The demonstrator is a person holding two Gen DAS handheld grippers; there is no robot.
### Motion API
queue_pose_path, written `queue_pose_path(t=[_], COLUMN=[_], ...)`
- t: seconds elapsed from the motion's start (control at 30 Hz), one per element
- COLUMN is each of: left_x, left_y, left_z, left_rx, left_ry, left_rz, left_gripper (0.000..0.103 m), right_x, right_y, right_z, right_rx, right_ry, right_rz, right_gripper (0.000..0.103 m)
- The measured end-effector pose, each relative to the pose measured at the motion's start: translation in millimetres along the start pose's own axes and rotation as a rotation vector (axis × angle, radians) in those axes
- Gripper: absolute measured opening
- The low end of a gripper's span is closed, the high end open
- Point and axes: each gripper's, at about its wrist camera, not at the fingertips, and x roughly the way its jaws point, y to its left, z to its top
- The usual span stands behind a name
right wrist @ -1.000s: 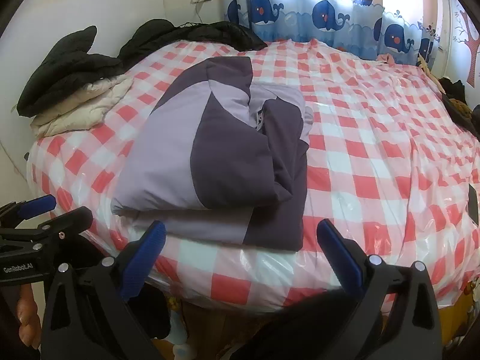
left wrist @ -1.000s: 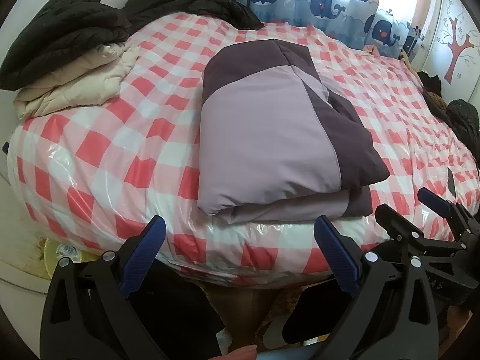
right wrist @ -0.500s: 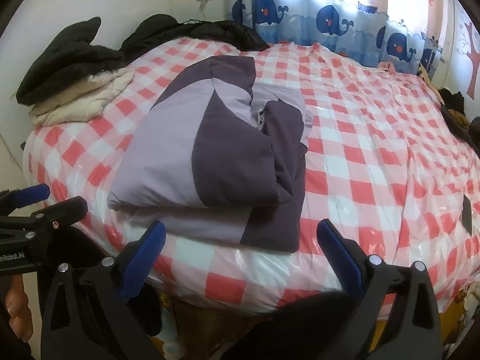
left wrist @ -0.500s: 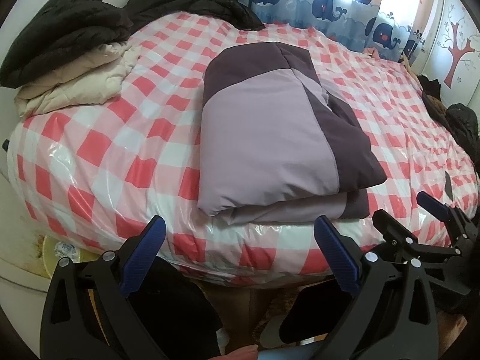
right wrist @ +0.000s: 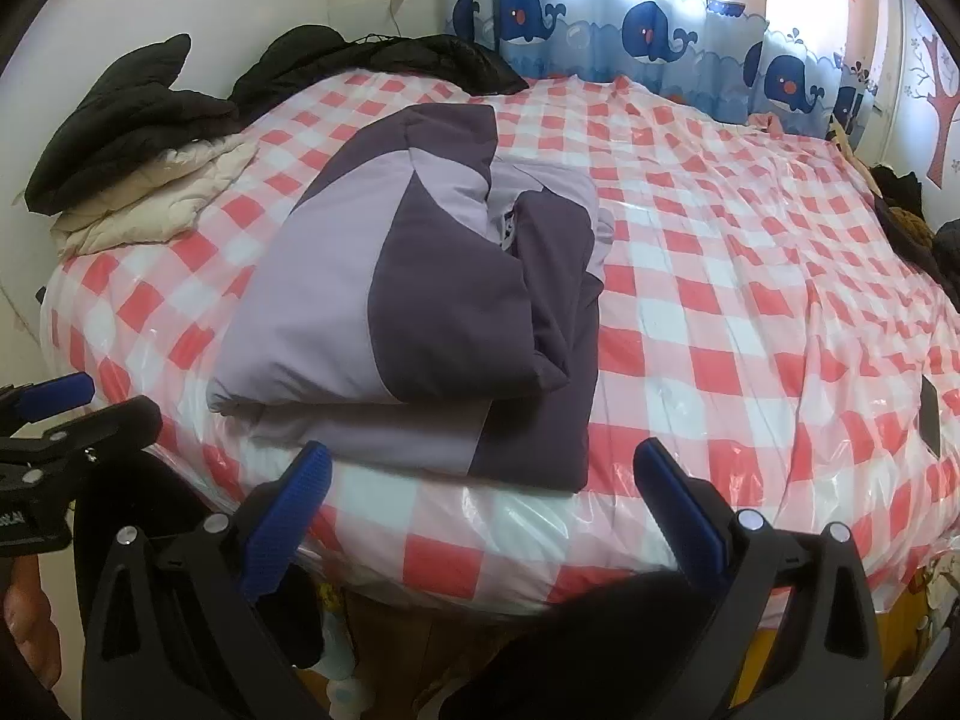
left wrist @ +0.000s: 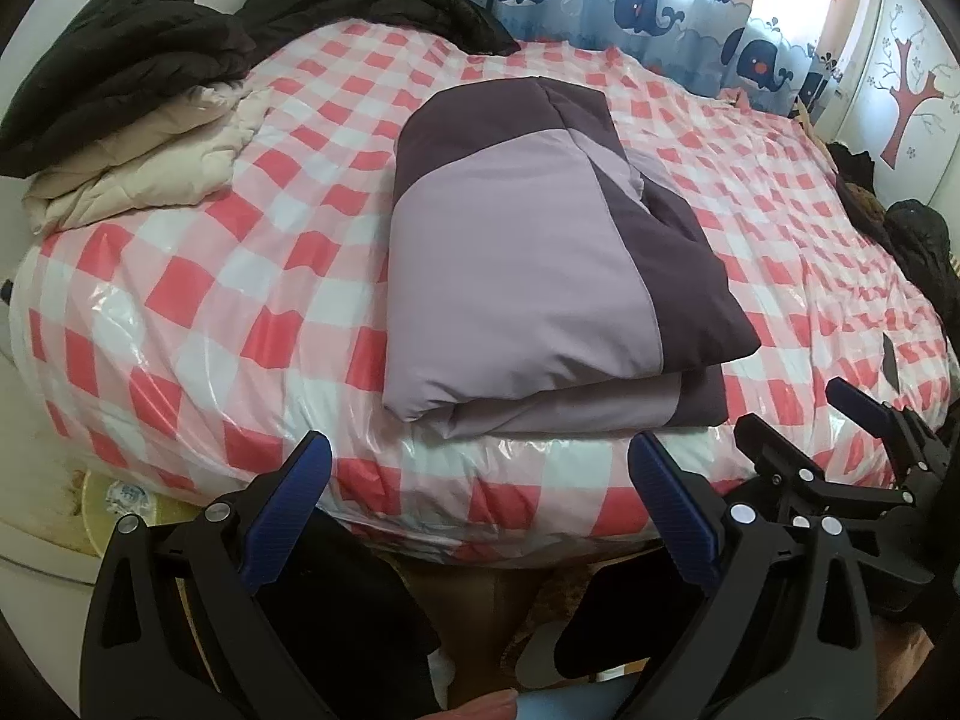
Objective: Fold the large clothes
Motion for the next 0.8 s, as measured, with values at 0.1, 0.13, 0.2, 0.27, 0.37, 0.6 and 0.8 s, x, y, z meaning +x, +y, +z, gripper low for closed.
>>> queue_pose_path(t=[0.1, 0.13, 0.2, 0.27, 0.37, 0.6, 0.8], left_x=[-1.1, -0.8, -0.9, -0.5, 0.7, 5.0, 6.3], left_y=[-0.3, -0.3, -1.3, -1.0, -2.0, -1.8, -1.7], left_z=[0.9, 1.1, 0.6, 0.6, 0.7, 4.1, 4.4], left_rx=[0.002, 0.004, 0.006, 0.007, 0.013, 0.018, 0.02], left_ry=[-0.001, -0.001, 0.004, 0.008, 0.013, 0.025, 0.025], left_rz=[-0.004, -0.004, -0.001, -0.006, 0.006, 0.0, 0.003], left_gripper=[0.095, 0.095, 0.095, 0.095, 0.095, 0.095, 0.095], right_x=[-0.2, -0.1, -0.4, -0.3, -0.5, 0.4, 2.5], right_y=[0.3, 0.8, 0.8, 1.2, 1.2, 0.8, -1.1], right_z=[-0.5, -0.5, -0.9, -0.7, -1.7, -2.9, -2.8], right_rx=[0.0, 0.0, 0.0, 0.0, -0.002, -0.004, -0.01], right_ry=[0.002, 0.003, 0.004, 0.005, 0.007, 0.015, 0.02], right_rz=[0.004, 0.003, 0.006, 0.004, 0.007, 0.016, 0.023], right_gripper=[0.097, 0.097, 0.097, 0.097, 0.097, 0.097, 0.097])
